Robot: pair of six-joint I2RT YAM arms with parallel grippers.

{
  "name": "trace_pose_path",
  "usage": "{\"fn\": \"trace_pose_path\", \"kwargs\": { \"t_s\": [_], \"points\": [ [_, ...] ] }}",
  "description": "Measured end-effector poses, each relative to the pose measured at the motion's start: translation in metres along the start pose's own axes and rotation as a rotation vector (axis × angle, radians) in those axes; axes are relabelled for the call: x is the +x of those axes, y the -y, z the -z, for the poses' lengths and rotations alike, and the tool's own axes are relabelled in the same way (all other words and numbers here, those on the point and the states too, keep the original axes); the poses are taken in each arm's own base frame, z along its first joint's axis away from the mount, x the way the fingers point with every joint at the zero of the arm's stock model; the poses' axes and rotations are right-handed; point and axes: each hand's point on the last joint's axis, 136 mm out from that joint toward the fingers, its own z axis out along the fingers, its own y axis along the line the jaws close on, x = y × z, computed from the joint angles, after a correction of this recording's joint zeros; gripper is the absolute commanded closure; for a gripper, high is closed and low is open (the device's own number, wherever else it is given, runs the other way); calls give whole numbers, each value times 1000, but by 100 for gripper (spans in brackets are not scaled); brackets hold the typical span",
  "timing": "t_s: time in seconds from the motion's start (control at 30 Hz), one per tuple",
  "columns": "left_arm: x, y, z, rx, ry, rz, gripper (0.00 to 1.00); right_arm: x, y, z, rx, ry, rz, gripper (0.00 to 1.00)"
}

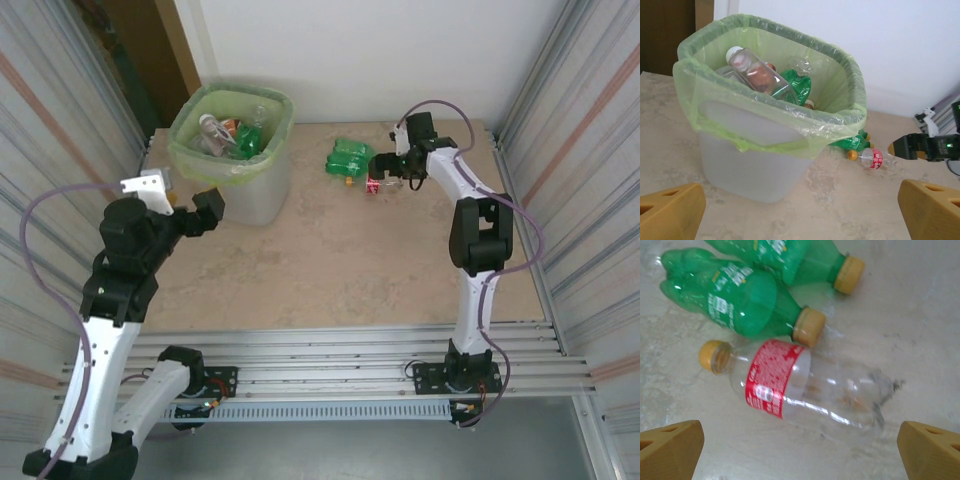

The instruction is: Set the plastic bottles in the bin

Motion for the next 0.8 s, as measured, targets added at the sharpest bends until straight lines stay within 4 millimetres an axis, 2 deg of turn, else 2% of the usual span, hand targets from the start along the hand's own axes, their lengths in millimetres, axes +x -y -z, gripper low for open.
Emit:
{"fn": "trace_pose_path", "kwargs": {
  "t_s": [0.17, 0.27, 0.43, 0.57, 0.8],
  "points": [
    [10, -4, 11, -10, -10, 57, 1, -23, -4, -5, -43, 35, 84, 2],
    [11, -7, 19, -23, -6, 76, 1, -27, -4, -11, -62, 33, 112, 2],
    [13, -13, 33, -54, 8, 90, 1, -16, -4, -31, -100, -13, 130, 2],
    [17, -18, 35, -79, -4, 95, 1, -5, -6, -43, -132, -53, 134, 2],
    [19, -22, 35, -101, -12, 95, 1, 4, -14, -43, -158, -90, 169, 0]
  ]
}}
